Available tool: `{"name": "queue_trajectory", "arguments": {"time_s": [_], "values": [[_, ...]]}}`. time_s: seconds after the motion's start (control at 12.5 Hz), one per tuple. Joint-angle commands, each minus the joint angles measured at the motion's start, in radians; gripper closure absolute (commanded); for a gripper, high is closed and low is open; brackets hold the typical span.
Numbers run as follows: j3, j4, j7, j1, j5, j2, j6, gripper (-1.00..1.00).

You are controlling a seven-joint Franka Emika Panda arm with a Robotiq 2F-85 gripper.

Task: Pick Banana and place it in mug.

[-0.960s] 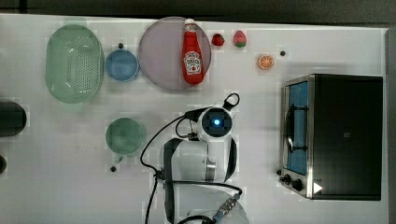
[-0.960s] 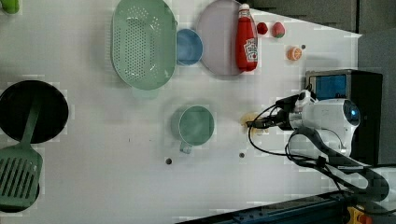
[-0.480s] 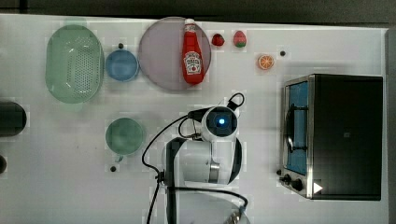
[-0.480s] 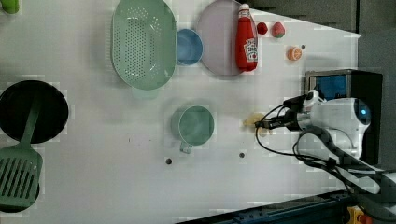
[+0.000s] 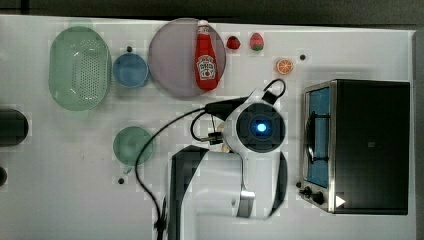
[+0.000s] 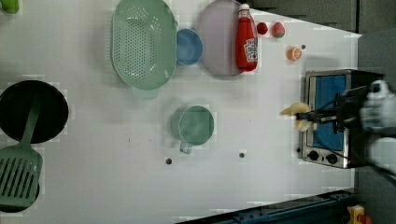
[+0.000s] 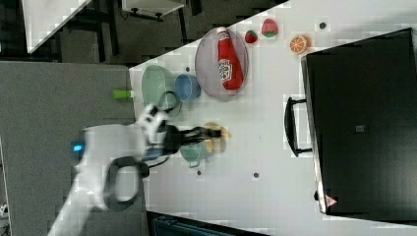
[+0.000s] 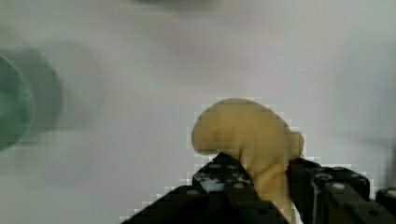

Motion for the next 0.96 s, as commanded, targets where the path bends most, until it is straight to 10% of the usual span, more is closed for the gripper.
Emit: {"name": "queue_trajectory", "arguments": {"time_s": [0.08, 0.96], "values": [[0.035, 0.046, 0.1, 0.023, -0.007, -0.106, -0.189, 0.37], [0.343, 0.077, 0.621, 0.08, 0.051, -0.103, -0.247, 0.37]]}}
